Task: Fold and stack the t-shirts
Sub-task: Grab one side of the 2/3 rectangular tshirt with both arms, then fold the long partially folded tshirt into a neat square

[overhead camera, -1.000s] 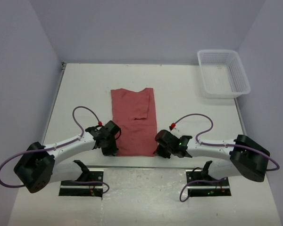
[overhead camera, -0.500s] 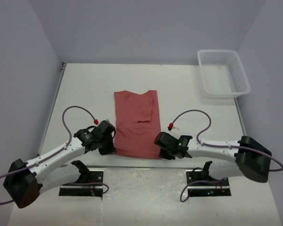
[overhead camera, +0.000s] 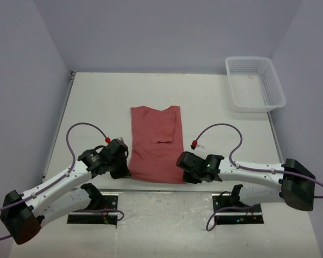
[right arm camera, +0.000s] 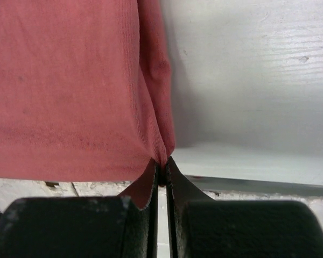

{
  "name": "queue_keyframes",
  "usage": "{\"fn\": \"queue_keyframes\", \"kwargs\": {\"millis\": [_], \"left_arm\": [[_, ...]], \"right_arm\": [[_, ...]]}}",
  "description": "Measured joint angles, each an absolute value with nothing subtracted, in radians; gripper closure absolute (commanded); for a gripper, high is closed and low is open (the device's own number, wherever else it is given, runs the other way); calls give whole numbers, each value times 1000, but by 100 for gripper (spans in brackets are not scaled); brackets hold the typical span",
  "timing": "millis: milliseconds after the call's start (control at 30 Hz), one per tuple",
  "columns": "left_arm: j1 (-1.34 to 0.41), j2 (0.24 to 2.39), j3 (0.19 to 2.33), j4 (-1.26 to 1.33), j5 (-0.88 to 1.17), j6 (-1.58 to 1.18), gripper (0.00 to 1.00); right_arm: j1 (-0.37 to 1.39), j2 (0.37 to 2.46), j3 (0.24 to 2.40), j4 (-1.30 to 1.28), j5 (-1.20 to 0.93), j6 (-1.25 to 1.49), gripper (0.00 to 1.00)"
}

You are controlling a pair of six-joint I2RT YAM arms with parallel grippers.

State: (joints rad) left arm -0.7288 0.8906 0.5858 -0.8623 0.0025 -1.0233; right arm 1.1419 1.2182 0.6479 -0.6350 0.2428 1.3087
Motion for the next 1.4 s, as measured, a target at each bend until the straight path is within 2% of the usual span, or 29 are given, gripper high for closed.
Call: {"fn": "queue_keyframes", "kwargs": {"millis": [267,467,633,900,1400], "left_arm": [[-729,866,644,-916,0,-1008,100],[-729,946,836,-971,-72,-976,100],[-715,1073,1008,-978,-139,-925,100],[-588,1351,1263,-906,-165,-797,100],[-374,1772,1356,-680,-135,-660,100]], "right_arm": [[1150,1218,789,-778,269,1261,100],[1099,1317,1032,-904,323,1152,100],[965,1383,1156,-939,336,1021,100],[776,1532,1348,-934,314,789,100],[570,2043,1862,-926,104,505,100]]}}
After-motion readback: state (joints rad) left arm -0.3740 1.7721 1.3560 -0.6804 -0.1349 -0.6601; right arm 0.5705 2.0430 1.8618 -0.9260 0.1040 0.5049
